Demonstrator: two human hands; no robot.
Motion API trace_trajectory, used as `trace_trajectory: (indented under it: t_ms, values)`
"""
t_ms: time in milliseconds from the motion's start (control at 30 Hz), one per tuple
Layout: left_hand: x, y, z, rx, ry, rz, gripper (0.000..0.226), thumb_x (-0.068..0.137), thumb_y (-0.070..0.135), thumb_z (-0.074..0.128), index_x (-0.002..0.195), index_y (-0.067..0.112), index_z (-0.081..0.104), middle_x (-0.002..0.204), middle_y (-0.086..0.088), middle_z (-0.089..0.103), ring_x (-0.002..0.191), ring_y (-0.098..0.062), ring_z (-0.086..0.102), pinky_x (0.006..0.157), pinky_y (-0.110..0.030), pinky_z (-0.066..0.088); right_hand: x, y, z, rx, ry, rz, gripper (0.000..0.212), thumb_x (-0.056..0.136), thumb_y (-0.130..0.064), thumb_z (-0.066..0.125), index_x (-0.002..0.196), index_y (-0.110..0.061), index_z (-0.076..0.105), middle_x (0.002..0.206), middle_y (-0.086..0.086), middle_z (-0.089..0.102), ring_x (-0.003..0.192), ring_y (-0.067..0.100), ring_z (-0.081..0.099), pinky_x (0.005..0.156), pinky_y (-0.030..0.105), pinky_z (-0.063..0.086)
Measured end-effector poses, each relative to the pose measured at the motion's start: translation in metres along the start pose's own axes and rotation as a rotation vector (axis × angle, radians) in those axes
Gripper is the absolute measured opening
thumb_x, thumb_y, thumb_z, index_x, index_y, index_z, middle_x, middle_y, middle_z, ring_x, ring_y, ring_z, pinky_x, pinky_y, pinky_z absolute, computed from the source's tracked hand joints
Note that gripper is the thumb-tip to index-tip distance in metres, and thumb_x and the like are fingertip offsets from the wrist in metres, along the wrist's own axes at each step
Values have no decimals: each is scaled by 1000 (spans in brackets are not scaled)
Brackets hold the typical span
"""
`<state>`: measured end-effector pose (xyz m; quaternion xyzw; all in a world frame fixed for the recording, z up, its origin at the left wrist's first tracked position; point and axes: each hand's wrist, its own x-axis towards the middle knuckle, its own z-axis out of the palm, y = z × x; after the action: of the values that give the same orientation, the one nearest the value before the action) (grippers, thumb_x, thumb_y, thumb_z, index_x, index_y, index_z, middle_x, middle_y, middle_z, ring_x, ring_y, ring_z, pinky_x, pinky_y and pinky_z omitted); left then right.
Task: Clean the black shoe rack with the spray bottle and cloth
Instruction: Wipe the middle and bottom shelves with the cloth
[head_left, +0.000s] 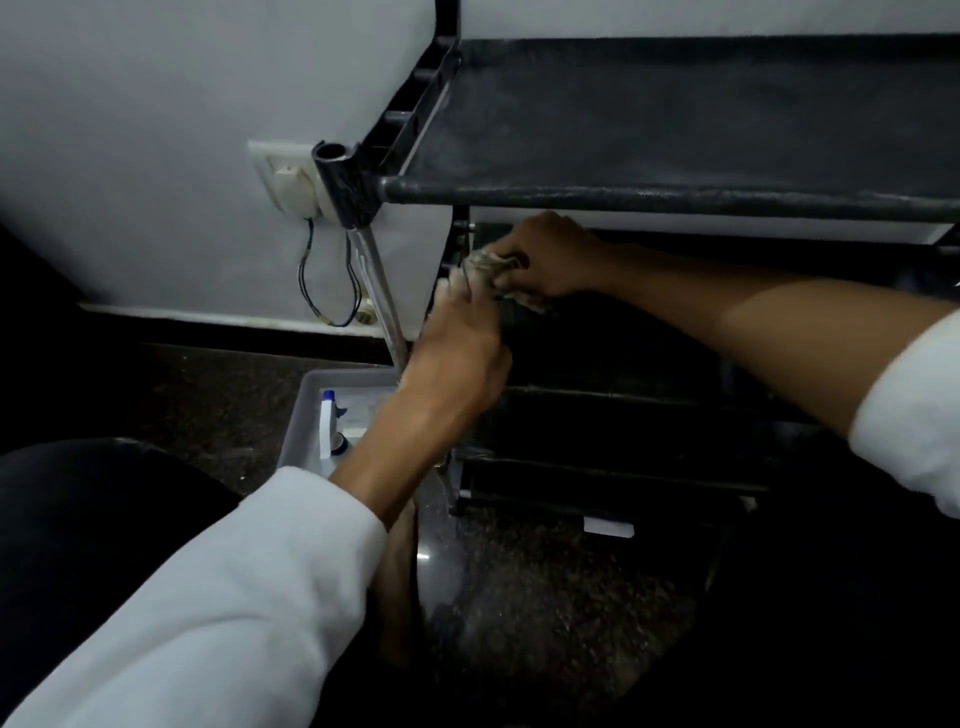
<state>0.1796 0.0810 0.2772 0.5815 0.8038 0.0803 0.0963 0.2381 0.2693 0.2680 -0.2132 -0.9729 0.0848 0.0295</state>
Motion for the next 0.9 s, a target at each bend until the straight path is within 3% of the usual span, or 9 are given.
trace_trajectory:
  t_ms: [67,133,267,333,467,567,633,700,900]
  values:
    - [13,-2,-3,-107,175,23,60,92,1,41,148,-10,22,155,-28,26,145,-38,24,117,-31,14,-18,-4,-1,-40,-62,-13,23,88,-36,67,85,-14,68,85,6,73,79,21,67,62,26,35]
    - [22,1,3,-244,264,21,57,92,4,46,147,-3,34,151,-21,38,141,-34,35,115,-31,26,-37,-9,0,-39,-84,7,26,89,-35,65,89,-11,72,94,13,74,90,27,71,67,30,47]
    - [41,11,28,-321,186,19,43,94,12,47,136,3,52,137,-17,57,128,-33,51,104,-38,41,-83,-15,-5,51,-92,-55,19,89,-34,67,87,-16,72,91,10,71,86,26,69,73,37,52]
    - [52,13,33,-396,161,14,38,98,12,44,133,3,57,134,-18,59,127,-32,53,102,-35,41,-106,-11,-7,42,-84,-55,20,89,-37,67,94,-19,73,95,9,67,87,25,66,75,37,52]
    - [72,9,37,-297,75,79,42,101,21,45,140,10,53,149,-13,47,139,-27,40,113,-30,31,-145,8,-11,99,-62,-2,25,88,-34,70,111,-27,74,105,4,65,92,21,63,81,35,52]
    - [85,6,36,-162,-50,116,52,101,34,45,150,15,39,162,-10,22,150,-27,19,121,-36,20,-169,30,-17,18,-68,121,30,88,-41,67,115,-30,72,108,1,65,96,22,63,83,36,53]
    - [91,6,33,-59,-156,153,62,101,45,44,155,21,26,165,-6,3,152,-26,3,122,-44,16,-184,46,-23,-17,-64,234,38,85,-57,55,107,-32,72,99,-1,68,91,22,66,79,35,54]
    - [97,7,29,77,-226,206,69,99,54,42,156,26,16,165,-4,-7,152,-27,-5,122,-50,15,-194,60,-27,-11,-45,331,50,82,-69,41,96,-31,71,82,-6,70,78,15,69,69,26,53]
    - [104,14,30,156,-265,266,76,95,65,37,156,32,7,165,2,-9,152,-25,-4,120,-55,17,-175,86,-20,-15,143,393,17,95,-33,60,86,-22,69,67,0,68,73,24,72,71,26,51]
